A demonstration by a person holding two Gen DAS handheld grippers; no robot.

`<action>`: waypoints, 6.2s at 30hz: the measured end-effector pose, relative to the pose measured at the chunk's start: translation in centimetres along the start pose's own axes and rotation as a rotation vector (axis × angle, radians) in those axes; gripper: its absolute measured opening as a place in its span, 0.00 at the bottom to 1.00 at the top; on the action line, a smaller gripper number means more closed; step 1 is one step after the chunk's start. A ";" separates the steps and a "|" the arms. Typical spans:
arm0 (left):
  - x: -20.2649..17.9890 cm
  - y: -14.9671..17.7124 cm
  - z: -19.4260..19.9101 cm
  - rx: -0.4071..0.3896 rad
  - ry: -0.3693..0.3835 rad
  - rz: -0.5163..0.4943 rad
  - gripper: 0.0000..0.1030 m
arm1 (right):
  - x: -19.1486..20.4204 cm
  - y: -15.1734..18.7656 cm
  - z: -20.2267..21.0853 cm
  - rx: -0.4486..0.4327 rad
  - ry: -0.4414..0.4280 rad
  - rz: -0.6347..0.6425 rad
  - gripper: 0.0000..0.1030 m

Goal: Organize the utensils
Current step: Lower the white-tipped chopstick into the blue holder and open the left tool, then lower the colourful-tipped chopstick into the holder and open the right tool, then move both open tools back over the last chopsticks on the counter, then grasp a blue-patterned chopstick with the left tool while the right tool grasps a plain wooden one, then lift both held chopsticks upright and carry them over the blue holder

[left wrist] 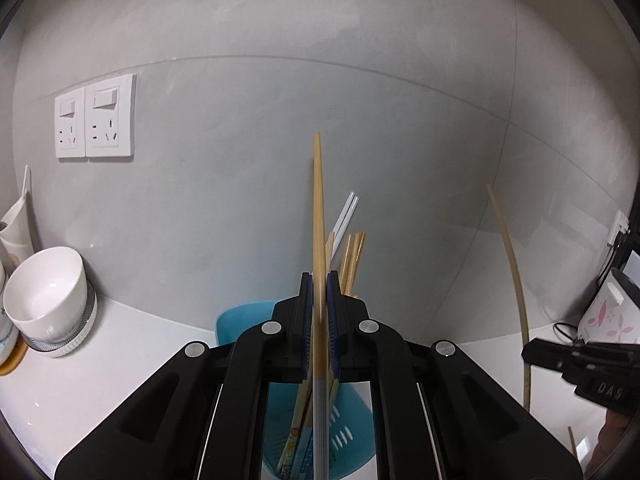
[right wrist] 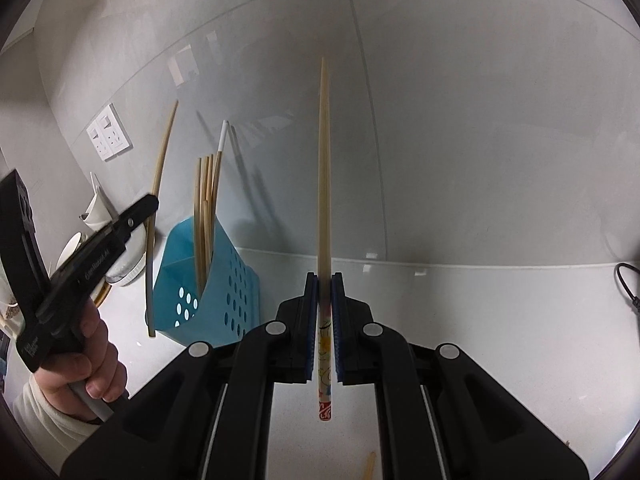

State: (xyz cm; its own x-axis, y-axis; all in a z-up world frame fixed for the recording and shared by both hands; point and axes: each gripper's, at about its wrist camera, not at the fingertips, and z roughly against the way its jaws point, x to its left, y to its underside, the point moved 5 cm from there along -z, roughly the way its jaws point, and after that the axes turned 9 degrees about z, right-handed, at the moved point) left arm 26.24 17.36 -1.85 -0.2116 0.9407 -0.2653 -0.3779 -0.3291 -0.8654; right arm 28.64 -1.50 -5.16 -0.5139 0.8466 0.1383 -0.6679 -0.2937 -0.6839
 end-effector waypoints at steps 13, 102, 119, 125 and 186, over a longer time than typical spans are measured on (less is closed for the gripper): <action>0.7 1.2 -1.0 -0.036 -0.010 0.024 0.06 | 0.5 0.3 -0.4 0.016 -0.018 0.019 0.06; 7.1 5.3 6.3 0.362 -0.260 0.101 0.94 | 5.4 0.7 -2.0 0.041 0.058 0.088 0.92; -5.3 13.0 6.6 0.576 -0.113 -0.019 0.94 | -7.8 10.7 5.3 0.216 0.258 -0.042 0.92; -9.0 16.6 6.9 0.621 -0.129 0.006 0.94 | -11.9 14.7 7.8 0.281 0.311 -0.085 0.92; -15.9 32.5 9.3 1.016 -0.297 -0.049 0.06 | -16.0 30.0 10.6 0.728 0.260 -0.290 0.06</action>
State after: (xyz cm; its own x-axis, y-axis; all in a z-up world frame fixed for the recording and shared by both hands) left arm 8.95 -9.09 -21.75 -0.3358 0.9419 -0.0066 -0.9392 -0.3353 -0.0742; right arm 11.15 -28.56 -20.32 -0.1859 0.9825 0.0068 -0.9826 -0.1860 0.0009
